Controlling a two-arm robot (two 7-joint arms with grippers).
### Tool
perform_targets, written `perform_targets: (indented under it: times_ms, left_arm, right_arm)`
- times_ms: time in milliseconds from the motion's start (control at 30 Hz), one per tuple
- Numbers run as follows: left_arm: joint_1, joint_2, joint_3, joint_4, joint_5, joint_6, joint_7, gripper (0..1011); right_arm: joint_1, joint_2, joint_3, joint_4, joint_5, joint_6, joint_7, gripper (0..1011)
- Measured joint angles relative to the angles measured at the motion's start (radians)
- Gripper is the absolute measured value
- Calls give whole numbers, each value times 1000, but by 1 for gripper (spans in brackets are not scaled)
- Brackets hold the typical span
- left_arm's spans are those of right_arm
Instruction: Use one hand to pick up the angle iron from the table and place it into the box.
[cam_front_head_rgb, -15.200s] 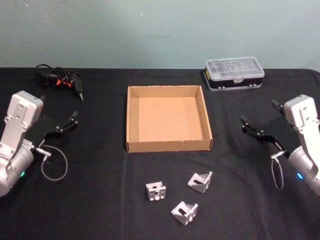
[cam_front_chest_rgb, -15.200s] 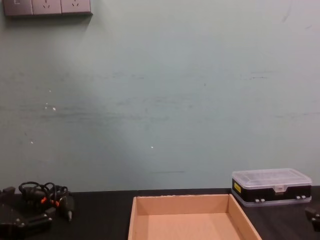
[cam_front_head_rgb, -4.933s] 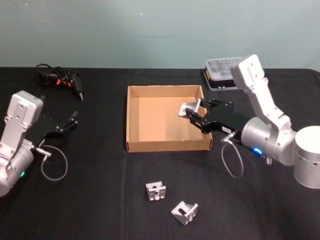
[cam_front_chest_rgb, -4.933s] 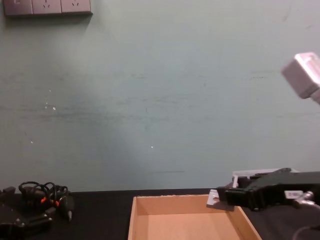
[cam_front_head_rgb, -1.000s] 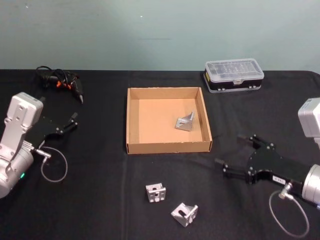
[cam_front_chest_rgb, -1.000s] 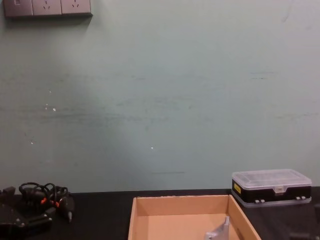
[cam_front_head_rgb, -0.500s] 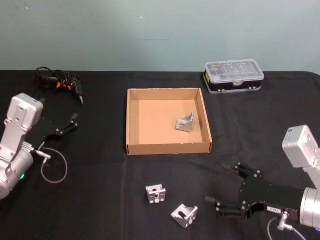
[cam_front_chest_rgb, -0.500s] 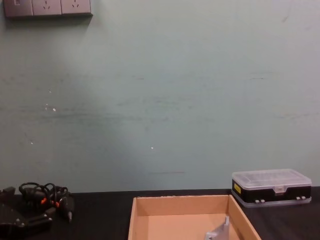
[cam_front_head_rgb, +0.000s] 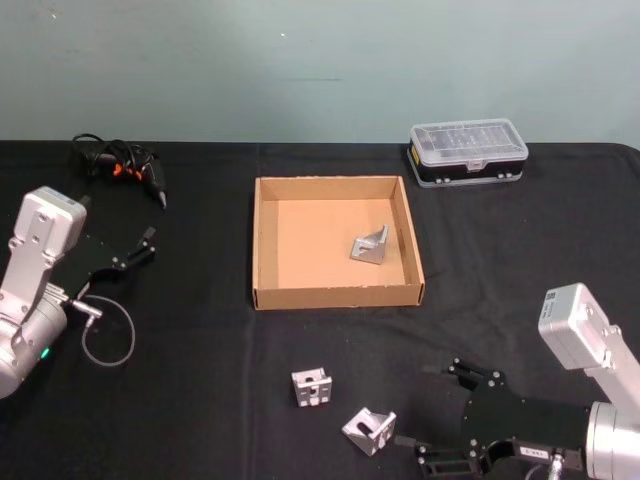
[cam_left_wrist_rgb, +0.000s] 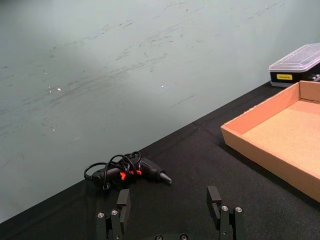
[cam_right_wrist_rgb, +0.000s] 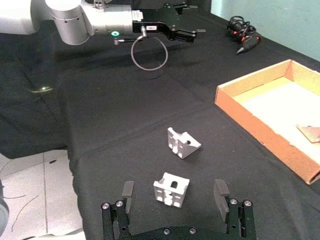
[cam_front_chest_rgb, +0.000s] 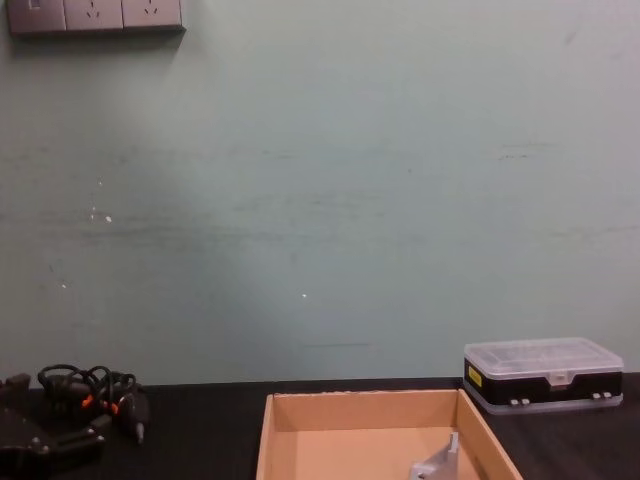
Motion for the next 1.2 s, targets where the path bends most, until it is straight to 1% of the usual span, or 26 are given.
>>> perform_targets:
  times_ms: [133, 267, 367, 433, 467, 533, 667, 767, 1200]
  left_arm:
    - [0, 0, 0, 0, 0, 0, 0, 1000]
    - [0, 0, 0, 0, 0, 0, 0, 1000]
    - [0, 0, 0, 0, 0, 0, 0, 1000]
    - [0, 0, 0, 0, 0, 0, 0, 1000]
    - [0, 0, 0, 0, 0, 0, 0, 1000]
    - [0, 0, 0, 0, 0, 0, 0, 1000]
    - [0, 0, 0, 0, 0, 0, 0, 1000]
    - [0, 0, 0, 0, 0, 0, 0, 1000]
    - [0, 0, 0, 0, 0, 0, 0, 1000]
  right_arm:
    - [-1, 7, -14, -7, 2, -1, -8, 1003]
    - [-3, 13, -37, -13, 3, -2, -20, 1003]
    - [-4, 14, -47, -14, 4, -2, -26, 1003]
    - [-3, 14, -61, -14, 4, 2, -40, 1003]
    - [-3, 14, -61, -14, 4, 2, -40, 1003]
    - [-1, 9, -73, -10, 4, 7, -60, 1003]
    - [2, 1, -83, -5, 3, 15, -78, 1003]
    - [9, -10, -99, 3, -1, 25, -94, 1003]
    - [29, -38, -129, 19, -20, 42, -117, 1003]
